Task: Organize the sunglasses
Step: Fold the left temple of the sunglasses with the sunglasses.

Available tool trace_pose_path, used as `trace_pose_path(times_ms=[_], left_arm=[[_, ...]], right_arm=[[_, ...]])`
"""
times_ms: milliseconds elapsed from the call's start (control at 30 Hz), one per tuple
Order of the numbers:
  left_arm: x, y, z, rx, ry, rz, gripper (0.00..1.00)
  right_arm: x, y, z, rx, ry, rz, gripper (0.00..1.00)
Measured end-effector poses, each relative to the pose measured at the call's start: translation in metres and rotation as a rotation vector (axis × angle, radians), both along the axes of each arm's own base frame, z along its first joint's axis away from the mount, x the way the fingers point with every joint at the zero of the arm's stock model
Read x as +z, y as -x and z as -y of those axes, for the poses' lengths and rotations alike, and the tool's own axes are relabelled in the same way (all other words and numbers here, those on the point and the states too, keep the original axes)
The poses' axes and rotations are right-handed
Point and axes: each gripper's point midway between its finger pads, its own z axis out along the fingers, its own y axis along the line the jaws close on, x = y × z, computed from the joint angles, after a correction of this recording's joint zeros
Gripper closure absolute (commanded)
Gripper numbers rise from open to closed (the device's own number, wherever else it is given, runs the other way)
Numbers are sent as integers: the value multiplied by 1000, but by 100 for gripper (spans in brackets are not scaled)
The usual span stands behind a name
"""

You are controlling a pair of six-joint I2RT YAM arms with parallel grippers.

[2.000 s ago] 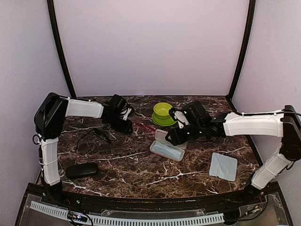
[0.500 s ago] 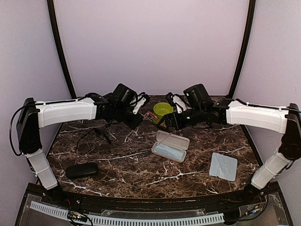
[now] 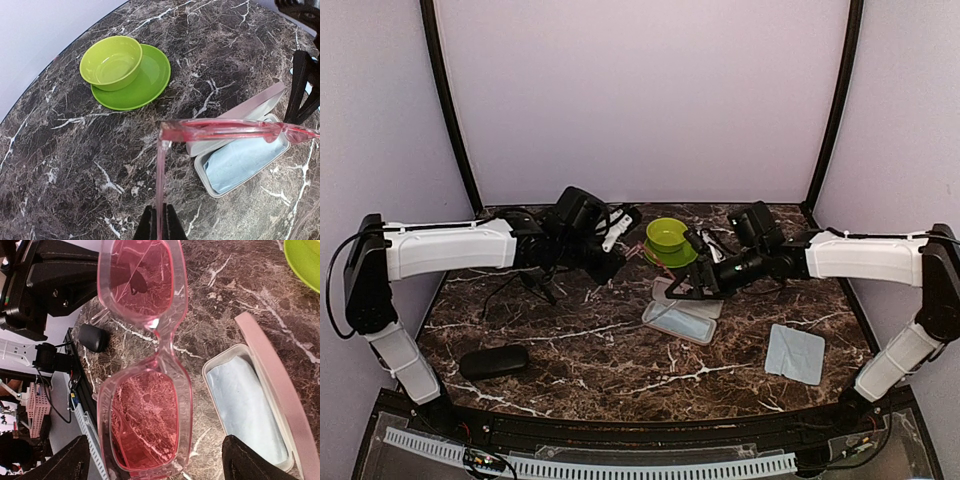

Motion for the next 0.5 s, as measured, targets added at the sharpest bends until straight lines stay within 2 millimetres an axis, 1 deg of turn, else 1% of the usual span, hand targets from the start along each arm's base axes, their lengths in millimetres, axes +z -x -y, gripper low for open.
trace_pose_path(times_ms=[133,333,500], left_arm=[[5,0,1,-6,16,20,100],[6,7,1,-24,31,31,100],[9,9,3,-35,49,37,100]], right_arm=[[1,5,-2,10,-55,-47,12],[12,3,-7,18,-135,-69,14],[22,0,-9,26,-185,-67,21]])
